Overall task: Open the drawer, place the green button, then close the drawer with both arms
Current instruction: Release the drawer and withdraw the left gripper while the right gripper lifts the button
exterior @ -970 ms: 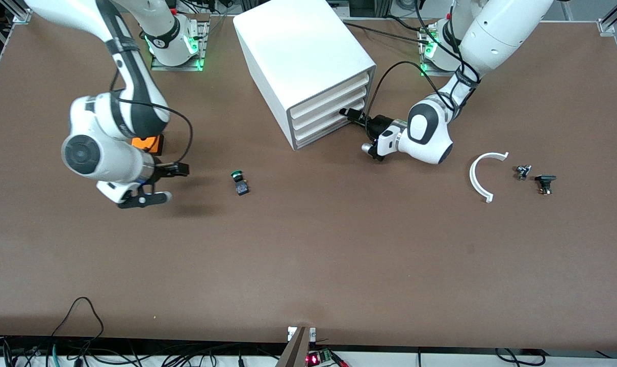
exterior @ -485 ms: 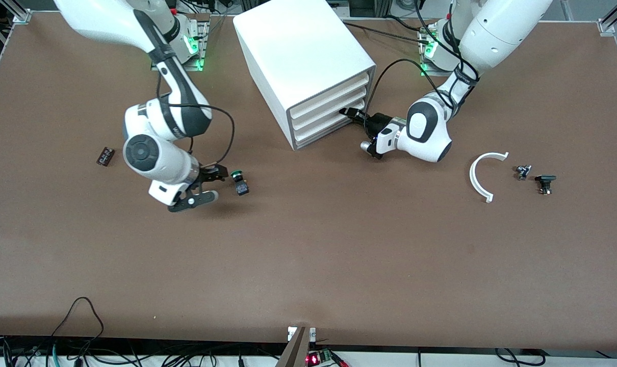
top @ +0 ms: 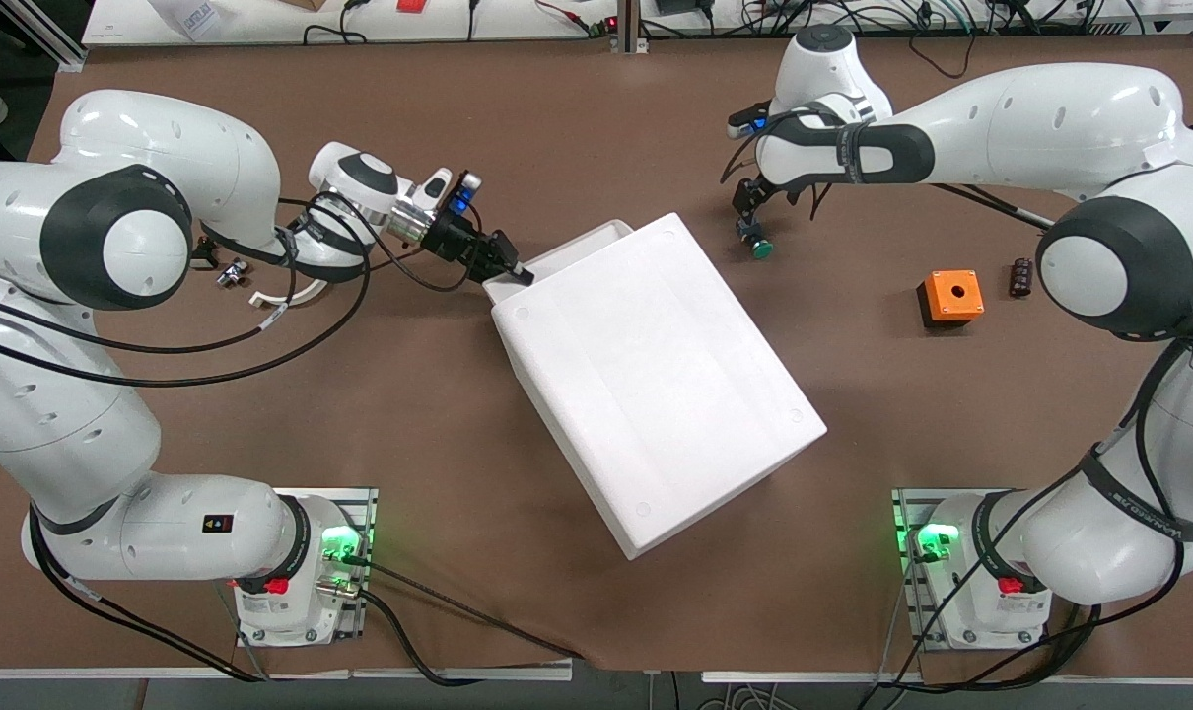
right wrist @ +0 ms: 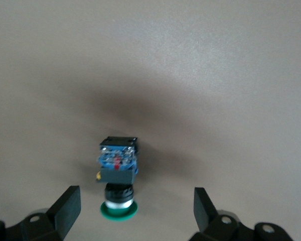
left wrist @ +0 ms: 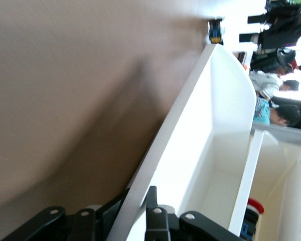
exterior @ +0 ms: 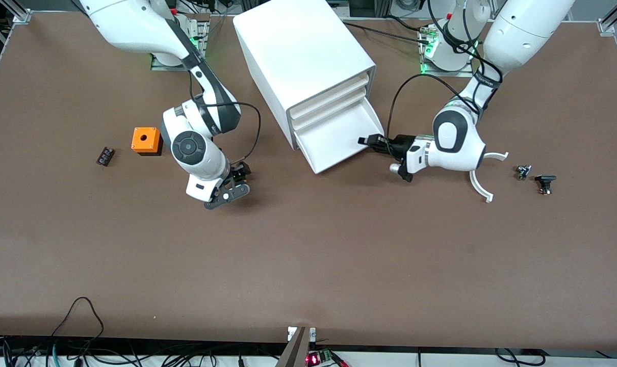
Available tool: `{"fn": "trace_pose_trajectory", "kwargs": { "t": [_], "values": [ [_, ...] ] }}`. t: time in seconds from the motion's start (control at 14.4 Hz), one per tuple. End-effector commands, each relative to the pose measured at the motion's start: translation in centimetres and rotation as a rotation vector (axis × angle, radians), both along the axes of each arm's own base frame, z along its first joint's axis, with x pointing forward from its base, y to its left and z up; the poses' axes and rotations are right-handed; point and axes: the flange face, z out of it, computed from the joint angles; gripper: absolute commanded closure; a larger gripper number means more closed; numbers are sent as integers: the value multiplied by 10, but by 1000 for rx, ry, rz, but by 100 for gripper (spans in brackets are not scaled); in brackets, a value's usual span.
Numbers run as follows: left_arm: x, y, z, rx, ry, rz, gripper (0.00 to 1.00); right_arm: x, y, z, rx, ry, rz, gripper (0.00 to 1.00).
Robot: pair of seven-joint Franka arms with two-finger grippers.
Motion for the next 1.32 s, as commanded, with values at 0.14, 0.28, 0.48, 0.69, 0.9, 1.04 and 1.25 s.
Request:
{"fn": "trace_pose_trajectory", "kwargs": {
  "t": [0.14, 0.28, 0.48, 0.69, 0.9, 1.04, 1.25],
  "values": [
    [27, 20, 6, 77, -60, 89, 0, -12, 0, -34, 19, -44, 20, 0],
    [32, 21, 19, 79, -88, 93, 0, -16, 12, -38, 33, -53, 35, 0],
    [47, 33, 50, 141, -191, 146, 0, -20, 18, -41, 35, -51, 44, 0],
    [76, 93, 102, 237, -335, 293, 0, -19, 18, -41, 35, -52, 44, 0],
    [81, 112, 127, 244, -382, 326, 0, -20, 18, -44, 34, -48, 44, 2],
    [85, 129, 152, 251, -428, 354, 0, -20, 18, -44, 33, -47, 45, 20],
    [99, 183, 186, 390, -540, 269, 0, -20, 18, -43, 33, -47, 45, 41]
  ]
}}
